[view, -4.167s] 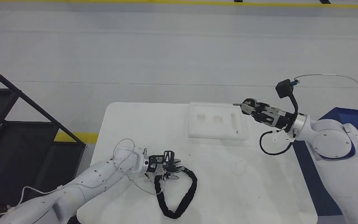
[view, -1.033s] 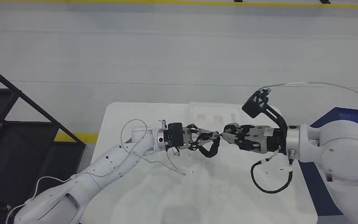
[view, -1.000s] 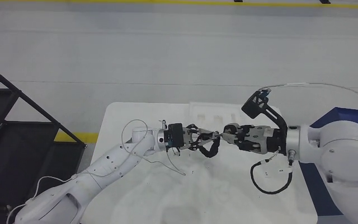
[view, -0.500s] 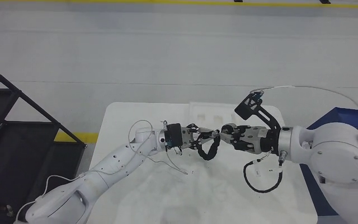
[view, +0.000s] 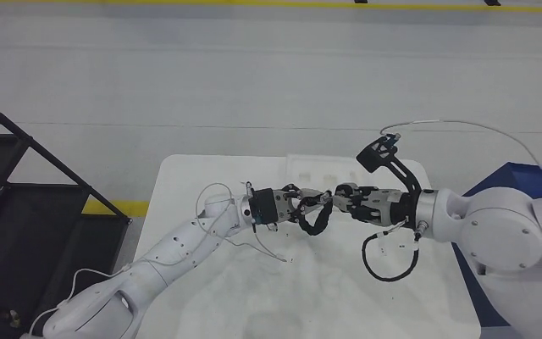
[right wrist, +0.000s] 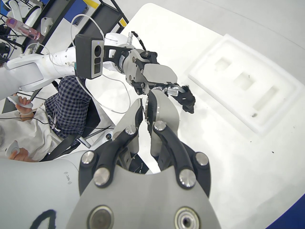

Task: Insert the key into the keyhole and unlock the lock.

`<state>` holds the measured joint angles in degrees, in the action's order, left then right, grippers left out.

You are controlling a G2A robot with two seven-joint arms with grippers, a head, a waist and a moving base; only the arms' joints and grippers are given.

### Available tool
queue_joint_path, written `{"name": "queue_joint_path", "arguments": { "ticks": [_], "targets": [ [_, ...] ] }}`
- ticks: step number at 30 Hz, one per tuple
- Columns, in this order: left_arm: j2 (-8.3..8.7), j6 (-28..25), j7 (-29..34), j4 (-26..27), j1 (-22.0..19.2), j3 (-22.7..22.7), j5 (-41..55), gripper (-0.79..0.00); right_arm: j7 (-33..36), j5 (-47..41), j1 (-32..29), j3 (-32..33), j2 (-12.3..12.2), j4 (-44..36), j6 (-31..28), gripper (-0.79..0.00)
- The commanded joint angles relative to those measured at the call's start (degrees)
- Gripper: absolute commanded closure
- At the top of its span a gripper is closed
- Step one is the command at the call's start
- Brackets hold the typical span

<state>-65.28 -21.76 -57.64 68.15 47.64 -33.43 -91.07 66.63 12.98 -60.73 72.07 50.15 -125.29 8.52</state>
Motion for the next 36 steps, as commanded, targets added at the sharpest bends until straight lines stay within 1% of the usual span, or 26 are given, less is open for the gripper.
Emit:
{"name": "queue_joint_path", "arguments": {
  "ticks": [1,3,12,13,15,18,23,26,31,36],
  "targets": [
    [0.02,1.1,-0.2,0.5,0.6,-0.5,-0.6,0.000,-0.8,-0.3,-0.3,0.3,0.0,-0.1,0.8,0.000],
    [0.03,1.1,-0.6,0.7,0.7,-0.6,-0.8,0.000,-1.0,-0.7,-0.8,0.7,0.0,-0.2,1.7,0.000],
    [0.03,1.1,-0.6,0.7,0.7,-0.6,-0.8,0.000,-1.0,-0.7,-0.8,0.7,0.0,-0.2,1.7,0.000],
    [0.03,1.1,-0.6,0.7,0.7,-0.6,-0.8,0.000,-2.0,-0.9,-1.1,0.7,0.0,-0.2,1.6,0.000],
    [-0.02,3.1,1.3,1.6,1.7,-1.1,-0.3,0.000,-3.8,-1.6,-2.1,0.4,0.1,-0.2,1.2,0.000],
    [0.03,6.9,4.3,3.2,3.4,-2.3,-0.7,0.000,-5.1,-1.7,-2.5,0.5,0.2,-0.9,2.9,0.000],
    [0.25,12.2,5.7,5.7,6.2,-4.1,-2.2,0.000,-6.1,-2.2,-3.1,1.0,0.2,-2.1,7.1,0.000],
    [0.40,14.4,5.8,6.7,7.4,-5.2,-3.4,0.000,-6.1,-2.4,-3.3,1.2,0.2,-2.4,9.4,0.000],
    [0.47,15.9,5.6,7.8,8.9,-6.5,-4.7,0.000,-6.3,-2.1,-3.5,1.3,0.2,-2.1,11.5,0.000],
    [0.33,15.7,6.2,8.3,9.8,-7.4,-4.9,0.000,-6.7,-3.0,-3.6,1.1,0.3,-1.7,12.2,0.000]
  ]
}}
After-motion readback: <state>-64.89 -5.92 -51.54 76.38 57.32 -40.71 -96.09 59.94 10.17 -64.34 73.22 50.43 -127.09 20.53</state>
